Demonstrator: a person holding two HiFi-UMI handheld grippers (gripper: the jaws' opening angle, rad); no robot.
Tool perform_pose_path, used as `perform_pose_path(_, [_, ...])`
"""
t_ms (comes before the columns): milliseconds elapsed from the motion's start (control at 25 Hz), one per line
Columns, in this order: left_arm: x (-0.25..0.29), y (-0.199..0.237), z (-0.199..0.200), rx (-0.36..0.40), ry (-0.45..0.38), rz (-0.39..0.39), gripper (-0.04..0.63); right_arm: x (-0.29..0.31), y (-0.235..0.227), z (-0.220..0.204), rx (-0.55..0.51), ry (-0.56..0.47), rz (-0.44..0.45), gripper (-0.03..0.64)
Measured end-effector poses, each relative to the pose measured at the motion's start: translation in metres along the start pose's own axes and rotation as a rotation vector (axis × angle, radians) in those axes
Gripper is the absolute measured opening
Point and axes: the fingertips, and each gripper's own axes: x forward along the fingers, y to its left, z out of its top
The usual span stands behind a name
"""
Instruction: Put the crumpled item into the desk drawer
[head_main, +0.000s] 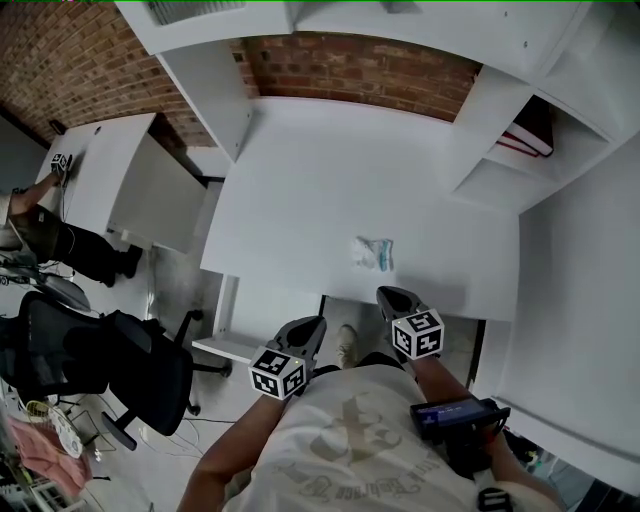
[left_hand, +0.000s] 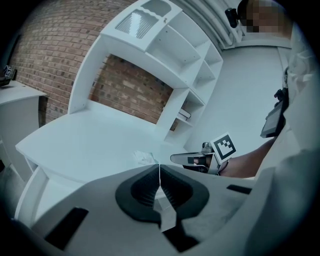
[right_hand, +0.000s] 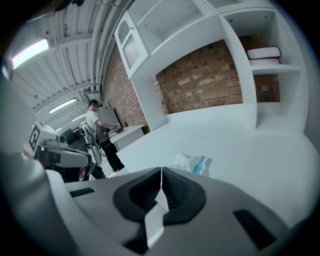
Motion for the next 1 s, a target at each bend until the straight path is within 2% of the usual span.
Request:
perform_pose_path(680, [0.011,0.023,-0.011,-0.064,0.009,0.076,0.023,0.052,-0.031,0.01,-0.069,0.063,0.0,0.031])
perform_pose_path(840, [0.011,0.025,-0.014,-0.075,0.012,0.083,0.023,0.06,-0.031,0.011,-0.101,0.077,0.006,0.104])
perform_pose_path(1000, [0.01,0.025,-0.014,-0.079,0.009,0.086,0.023,0.066,-0.031,0.013,-0.123,0.085,0.019,0.114])
